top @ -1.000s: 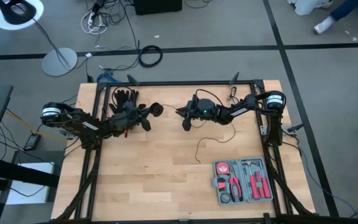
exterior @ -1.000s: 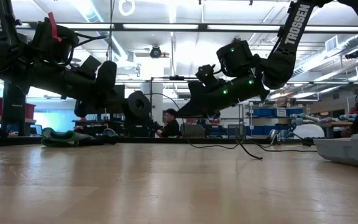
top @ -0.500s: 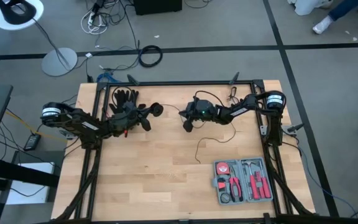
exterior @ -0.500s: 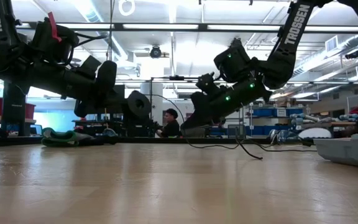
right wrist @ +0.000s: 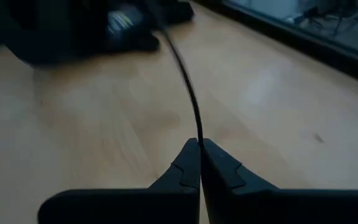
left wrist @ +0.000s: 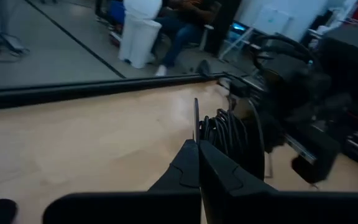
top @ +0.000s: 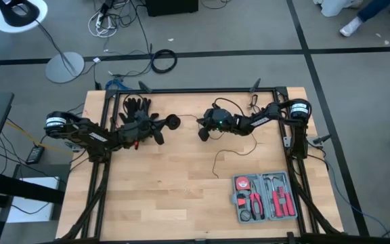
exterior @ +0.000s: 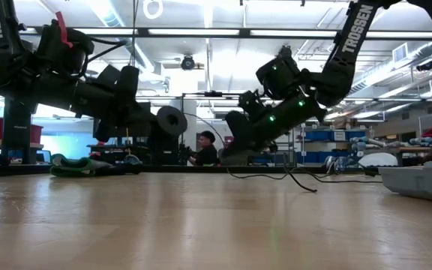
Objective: Coil cords
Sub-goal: Coil the black wire
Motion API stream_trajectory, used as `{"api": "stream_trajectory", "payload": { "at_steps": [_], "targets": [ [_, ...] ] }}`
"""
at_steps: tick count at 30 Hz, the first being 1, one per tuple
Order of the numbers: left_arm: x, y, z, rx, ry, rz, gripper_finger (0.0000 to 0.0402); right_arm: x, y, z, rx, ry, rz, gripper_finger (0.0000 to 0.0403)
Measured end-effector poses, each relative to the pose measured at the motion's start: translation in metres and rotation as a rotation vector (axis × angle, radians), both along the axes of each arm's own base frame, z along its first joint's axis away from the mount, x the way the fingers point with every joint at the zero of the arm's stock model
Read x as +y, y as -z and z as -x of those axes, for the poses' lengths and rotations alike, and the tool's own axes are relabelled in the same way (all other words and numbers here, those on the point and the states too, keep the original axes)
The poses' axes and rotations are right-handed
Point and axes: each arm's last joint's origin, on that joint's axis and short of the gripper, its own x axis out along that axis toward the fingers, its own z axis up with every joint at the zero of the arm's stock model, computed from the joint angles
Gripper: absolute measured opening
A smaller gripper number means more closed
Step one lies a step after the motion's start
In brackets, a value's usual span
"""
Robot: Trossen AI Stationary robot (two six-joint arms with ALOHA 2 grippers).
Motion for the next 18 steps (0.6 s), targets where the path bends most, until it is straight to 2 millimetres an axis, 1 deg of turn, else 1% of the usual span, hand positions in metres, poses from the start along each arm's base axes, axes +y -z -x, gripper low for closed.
{"api": "stream_trajectory", "payload": {
  "at_steps": [3, 5, 8, 10, 13, 15, 18],
  "targets": [
    [0.0, 0.0, 0.0, -0.012, 0.007, 0.018, 0.0, 0.0, -0.008, -0.008, -0.029, -0.013, -0.001, 0.0001],
    [0.0, -0.002, 0.0, -0.035, 0.006, 0.013, 0.0, 0.0, -0.01, -0.014, 0.016, -0.024, -0.019, 0.0001],
    [0.0, -0.011, -0.001, -0.125, -0.002, -0.008, 0.0, 0.0, -0.013, -0.02, 0.119, -0.066, -0.074, 0.0001],
    [0.001, -0.014, -0.002, -0.143, -0.015, -0.02, 0.0, 0.002, -0.017, -0.026, 0.144, -0.093, -0.094, 0.0],
    [0.003, -0.018, -0.01, -0.128, -0.018, -0.019, 0.0, 0.009, -0.026, -0.035, 0.13, -0.146, -0.101, 0.0],
    [0.004, -0.018, -0.018, -0.08, -0.021, -0.011, 0.0, 0.014, -0.036, -0.044, 0.102, -0.18, -0.098, 0.0],
    [0.007, -0.024, -0.031, -0.031, -0.032, -0.02, 0.0, 0.023, -0.041, -0.049, 0.141, -0.218, -0.093, 0.0]
  ]
}}
